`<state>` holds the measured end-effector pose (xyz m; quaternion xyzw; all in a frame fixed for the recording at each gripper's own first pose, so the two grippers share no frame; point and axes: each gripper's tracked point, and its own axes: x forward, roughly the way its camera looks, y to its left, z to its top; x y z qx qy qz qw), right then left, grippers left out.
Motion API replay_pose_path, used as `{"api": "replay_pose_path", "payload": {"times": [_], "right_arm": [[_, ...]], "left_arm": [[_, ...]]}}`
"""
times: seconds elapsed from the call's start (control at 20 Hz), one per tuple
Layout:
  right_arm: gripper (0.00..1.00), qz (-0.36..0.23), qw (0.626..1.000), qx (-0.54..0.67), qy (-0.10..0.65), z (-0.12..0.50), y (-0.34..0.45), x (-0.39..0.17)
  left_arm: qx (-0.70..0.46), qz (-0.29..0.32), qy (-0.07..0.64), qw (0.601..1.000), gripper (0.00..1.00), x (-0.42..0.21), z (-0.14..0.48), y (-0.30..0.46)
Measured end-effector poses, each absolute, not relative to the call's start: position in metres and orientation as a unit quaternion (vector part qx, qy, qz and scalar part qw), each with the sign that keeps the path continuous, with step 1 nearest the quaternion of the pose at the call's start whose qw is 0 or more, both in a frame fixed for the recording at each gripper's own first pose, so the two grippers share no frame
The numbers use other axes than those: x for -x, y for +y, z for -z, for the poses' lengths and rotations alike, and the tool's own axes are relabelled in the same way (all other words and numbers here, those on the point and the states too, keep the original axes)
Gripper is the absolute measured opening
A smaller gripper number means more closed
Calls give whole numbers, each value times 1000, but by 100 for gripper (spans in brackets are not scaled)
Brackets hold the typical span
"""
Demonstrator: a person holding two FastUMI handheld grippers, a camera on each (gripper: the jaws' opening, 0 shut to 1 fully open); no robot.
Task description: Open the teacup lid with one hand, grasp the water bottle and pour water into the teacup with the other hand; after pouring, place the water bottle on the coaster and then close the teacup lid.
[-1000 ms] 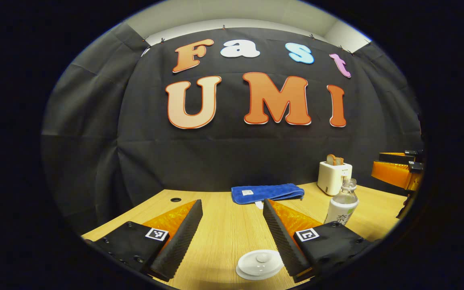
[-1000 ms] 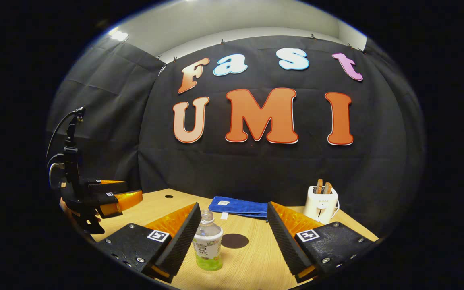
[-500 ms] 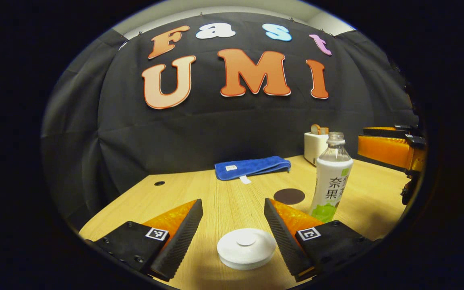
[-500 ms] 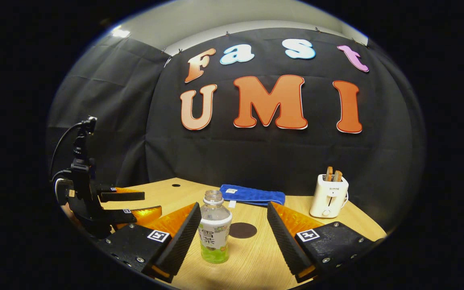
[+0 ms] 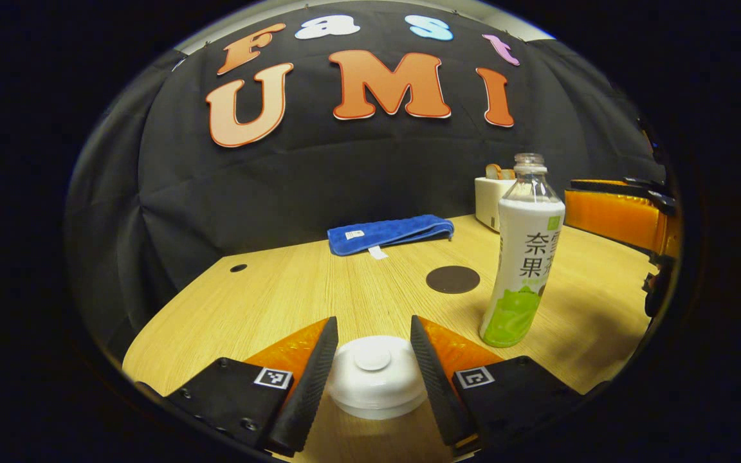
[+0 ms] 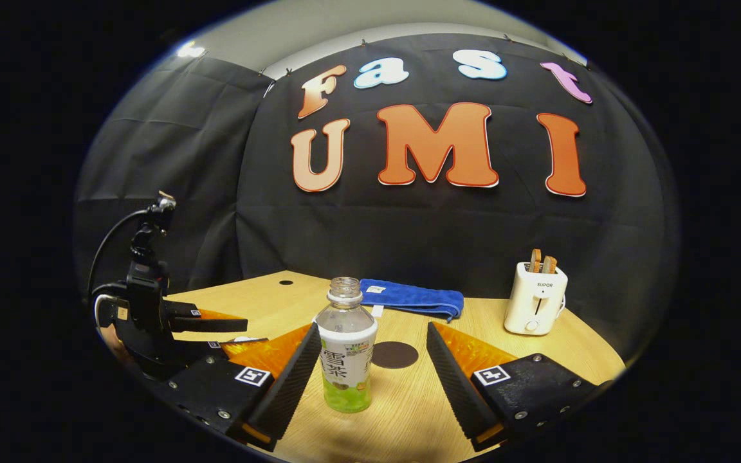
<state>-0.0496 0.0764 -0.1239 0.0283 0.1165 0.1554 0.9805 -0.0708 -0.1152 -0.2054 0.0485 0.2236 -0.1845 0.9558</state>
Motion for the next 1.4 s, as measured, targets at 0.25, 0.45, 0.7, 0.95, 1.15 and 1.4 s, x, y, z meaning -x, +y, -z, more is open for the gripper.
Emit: {"api": "replay_pose_path", "payload": {"times": [0.25,0.45,0.7,0.95,1.15,1.4], "right_arm": [[99,-152,980,-29,124,131,73,48],[99,-149,980,-29,125,132,71,47],[99,-155,979,-24,130,137,76,48],[99,-170,975,-10,143,148,89,48],[99,-183,970,-3,161,165,102,48],[99,-191,964,7,183,186,115,44]], "left_arm": [[-52,181,235,954,49,69,210,-116],[-46,172,233,956,42,66,210,-115],[-44,178,227,956,33,67,210,-117],[-36,167,204,964,33,60,196,-111],[-19,154,192,969,29,53,185,-101],[-21,130,179,975,32,44,175,-80]]}}
